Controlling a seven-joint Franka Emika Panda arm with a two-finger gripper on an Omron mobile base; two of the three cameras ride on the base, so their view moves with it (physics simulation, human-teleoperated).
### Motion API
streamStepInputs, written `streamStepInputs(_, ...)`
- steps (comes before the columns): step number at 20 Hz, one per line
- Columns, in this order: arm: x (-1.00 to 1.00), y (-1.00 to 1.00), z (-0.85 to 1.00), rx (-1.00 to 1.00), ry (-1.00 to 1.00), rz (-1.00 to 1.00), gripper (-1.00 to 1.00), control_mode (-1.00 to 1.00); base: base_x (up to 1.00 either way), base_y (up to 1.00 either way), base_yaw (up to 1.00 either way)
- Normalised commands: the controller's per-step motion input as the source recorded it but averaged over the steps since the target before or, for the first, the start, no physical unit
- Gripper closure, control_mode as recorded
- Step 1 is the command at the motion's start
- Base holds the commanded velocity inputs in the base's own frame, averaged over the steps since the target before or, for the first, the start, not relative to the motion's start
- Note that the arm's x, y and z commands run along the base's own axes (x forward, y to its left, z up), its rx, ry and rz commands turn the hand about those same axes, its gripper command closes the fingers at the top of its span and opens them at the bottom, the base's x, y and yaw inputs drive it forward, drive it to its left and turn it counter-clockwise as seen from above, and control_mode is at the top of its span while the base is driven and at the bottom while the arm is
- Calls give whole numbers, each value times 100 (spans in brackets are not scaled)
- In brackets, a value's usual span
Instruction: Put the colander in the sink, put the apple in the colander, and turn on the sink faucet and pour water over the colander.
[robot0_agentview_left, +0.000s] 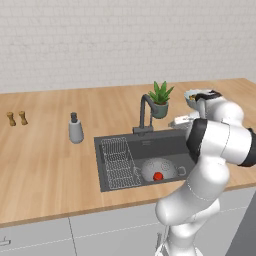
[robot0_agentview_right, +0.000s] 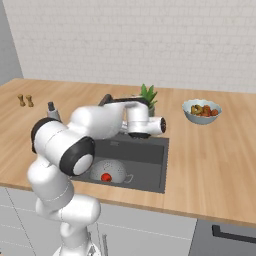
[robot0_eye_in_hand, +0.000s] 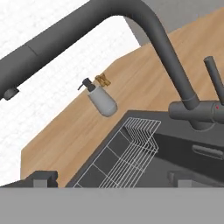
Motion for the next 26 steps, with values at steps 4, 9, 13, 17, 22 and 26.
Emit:
streamStepInputs(4, 70, 14, 0, 1, -1, -11, -100, -100, 0, 0, 0)
streamStepInputs(9, 71, 0, 0, 4, 17, -5, -100, -100, 0, 0, 0)
streamStepInputs(13, 55, 0, 0, 6, 22, -2, -100, -100, 0, 0, 0)
streamStepInputs(17, 47, 0, -4, 3, 14, -2, -100, -100, 0, 0, 0)
streamStepInputs(22, 34, -7, -16, 0, 4, -1, -100, -100, 0, 0, 0)
streamStepInputs(26, 9, -13, -24, 0, 0, 0, -100, -100, 0, 0, 0)
